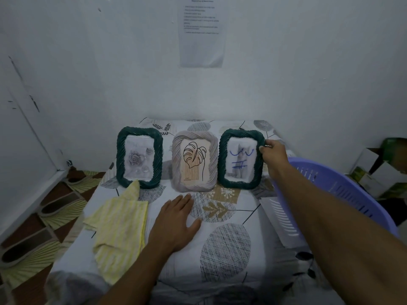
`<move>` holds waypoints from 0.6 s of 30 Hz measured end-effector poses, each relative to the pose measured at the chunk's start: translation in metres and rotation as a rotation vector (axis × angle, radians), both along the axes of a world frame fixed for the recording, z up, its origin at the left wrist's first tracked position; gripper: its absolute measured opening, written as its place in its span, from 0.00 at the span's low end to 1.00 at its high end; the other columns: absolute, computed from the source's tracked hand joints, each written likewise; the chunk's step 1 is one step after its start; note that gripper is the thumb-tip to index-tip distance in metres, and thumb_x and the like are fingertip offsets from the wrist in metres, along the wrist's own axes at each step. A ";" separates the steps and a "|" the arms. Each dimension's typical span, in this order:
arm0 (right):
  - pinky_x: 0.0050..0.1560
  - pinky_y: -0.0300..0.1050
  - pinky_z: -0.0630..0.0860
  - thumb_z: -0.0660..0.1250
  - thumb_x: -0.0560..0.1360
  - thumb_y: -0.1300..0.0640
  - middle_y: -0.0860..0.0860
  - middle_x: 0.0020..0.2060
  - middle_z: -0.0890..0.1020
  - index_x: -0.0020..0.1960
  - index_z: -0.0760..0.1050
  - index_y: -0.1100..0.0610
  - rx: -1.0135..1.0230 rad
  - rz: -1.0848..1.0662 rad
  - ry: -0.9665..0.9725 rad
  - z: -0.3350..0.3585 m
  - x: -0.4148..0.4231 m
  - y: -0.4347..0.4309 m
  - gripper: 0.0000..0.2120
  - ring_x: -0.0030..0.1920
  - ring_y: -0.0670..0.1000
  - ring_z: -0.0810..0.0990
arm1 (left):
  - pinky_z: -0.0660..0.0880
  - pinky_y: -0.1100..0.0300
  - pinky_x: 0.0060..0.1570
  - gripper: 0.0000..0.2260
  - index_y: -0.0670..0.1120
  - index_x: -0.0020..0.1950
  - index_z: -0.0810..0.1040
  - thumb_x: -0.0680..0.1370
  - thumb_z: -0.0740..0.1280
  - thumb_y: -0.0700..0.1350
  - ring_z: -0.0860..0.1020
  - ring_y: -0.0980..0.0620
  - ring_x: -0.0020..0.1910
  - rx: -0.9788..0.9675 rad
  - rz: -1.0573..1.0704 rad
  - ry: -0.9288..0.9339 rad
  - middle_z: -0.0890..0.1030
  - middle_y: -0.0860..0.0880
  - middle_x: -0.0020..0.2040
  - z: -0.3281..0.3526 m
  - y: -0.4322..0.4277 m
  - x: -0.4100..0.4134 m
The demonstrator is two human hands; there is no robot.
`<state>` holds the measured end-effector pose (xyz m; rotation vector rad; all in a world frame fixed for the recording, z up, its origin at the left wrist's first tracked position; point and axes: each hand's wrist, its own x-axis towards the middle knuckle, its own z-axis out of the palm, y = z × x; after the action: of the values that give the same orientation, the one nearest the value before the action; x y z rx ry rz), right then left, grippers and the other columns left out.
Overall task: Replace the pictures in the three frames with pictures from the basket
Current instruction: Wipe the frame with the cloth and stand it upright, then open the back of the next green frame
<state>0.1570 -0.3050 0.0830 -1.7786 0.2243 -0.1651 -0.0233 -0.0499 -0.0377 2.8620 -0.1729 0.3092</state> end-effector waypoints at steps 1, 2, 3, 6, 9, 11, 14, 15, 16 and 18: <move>0.54 0.54 0.77 0.62 0.78 0.66 0.60 0.52 0.80 0.61 0.74 0.60 0.052 0.024 0.010 0.001 0.000 -0.001 0.12 0.49 0.57 0.79 | 0.54 0.53 0.75 0.36 0.48 0.76 0.61 0.74 0.47 0.66 0.58 0.52 0.76 0.001 0.000 -0.004 0.61 0.51 0.77 -0.001 0.000 0.001; 0.52 0.54 0.76 0.62 0.78 0.65 0.60 0.50 0.80 0.60 0.74 0.60 0.087 0.054 0.016 0.002 -0.001 -0.002 0.11 0.48 0.57 0.78 | 0.55 0.52 0.74 0.36 0.48 0.76 0.62 0.74 0.47 0.66 0.59 0.52 0.75 0.001 -0.001 -0.004 0.61 0.51 0.76 -0.001 0.000 0.001; 0.49 0.53 0.76 0.61 0.79 0.65 0.60 0.49 0.80 0.59 0.74 0.59 0.103 0.079 0.013 0.005 -0.002 -0.003 0.10 0.47 0.57 0.78 | 0.56 0.52 0.74 0.35 0.48 0.76 0.62 0.74 0.48 0.66 0.59 0.51 0.75 0.002 -0.001 -0.006 0.62 0.50 0.76 -0.001 0.001 0.001; 0.43 0.49 0.75 0.61 0.79 0.63 0.59 0.47 0.80 0.54 0.74 0.57 0.088 0.063 -0.077 0.020 -0.010 -0.006 0.06 0.44 0.55 0.78 | 0.57 0.51 0.74 0.35 0.47 0.75 0.64 0.74 0.49 0.66 0.61 0.51 0.75 -0.014 0.001 -0.028 0.63 0.50 0.76 -0.002 0.000 0.001; 0.40 0.45 0.74 0.60 0.80 0.63 0.54 0.44 0.80 0.54 0.73 0.56 0.090 0.036 -0.208 0.044 -0.026 -0.012 0.06 0.41 0.51 0.77 | 0.56 0.51 0.74 0.35 0.47 0.75 0.63 0.74 0.49 0.66 0.60 0.51 0.75 -0.025 0.000 -0.021 0.63 0.50 0.76 -0.001 0.000 0.001; 0.42 0.44 0.76 0.60 0.79 0.63 0.52 0.43 0.81 0.55 0.75 0.56 0.135 0.032 -0.270 0.059 -0.039 -0.015 0.07 0.41 0.50 0.77 | 0.57 0.51 0.74 0.35 0.47 0.75 0.64 0.74 0.49 0.66 0.61 0.51 0.75 -0.031 -0.008 -0.017 0.64 0.50 0.75 -0.001 0.000 0.000; 0.37 0.39 0.77 0.60 0.80 0.63 0.50 0.41 0.81 0.56 0.75 0.57 0.237 0.057 -0.317 0.075 -0.067 -0.014 0.09 0.38 0.47 0.78 | 0.67 0.53 0.66 0.30 0.46 0.67 0.73 0.75 0.53 0.64 0.71 0.49 0.66 -0.162 -0.022 -0.047 0.75 0.48 0.67 0.009 -0.001 -0.004; 0.37 0.39 0.76 0.60 0.80 0.64 0.51 0.41 0.81 0.57 0.76 0.58 0.270 0.079 -0.310 0.076 -0.077 -0.012 0.09 0.38 0.47 0.78 | 0.70 0.54 0.59 0.28 0.46 0.62 0.76 0.75 0.54 0.63 0.75 0.49 0.59 -0.245 0.000 -0.062 0.79 0.48 0.60 0.018 -0.003 -0.005; 0.37 0.40 0.76 0.59 0.80 0.64 0.52 0.42 0.81 0.57 0.76 0.58 0.301 0.103 -0.289 0.074 -0.086 -0.009 0.10 0.38 0.48 0.78 | 0.71 0.55 0.53 0.25 0.46 0.60 0.76 0.75 0.54 0.62 0.77 0.50 0.54 -0.319 0.031 -0.069 0.80 0.48 0.56 0.027 -0.004 -0.007; 0.35 0.41 0.76 0.59 0.79 0.64 0.52 0.41 0.81 0.56 0.77 0.57 0.343 0.140 -0.222 0.061 -0.103 -0.002 0.10 0.37 0.48 0.78 | 0.72 0.58 0.48 0.23 0.47 0.61 0.76 0.76 0.54 0.60 0.77 0.52 0.52 -0.445 0.053 -0.110 0.80 0.49 0.56 0.050 -0.008 -0.006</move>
<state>0.0545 -0.3069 0.1437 -1.4159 -0.0320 -0.2083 -0.0289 -0.0579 0.0125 2.4132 -0.0409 0.4532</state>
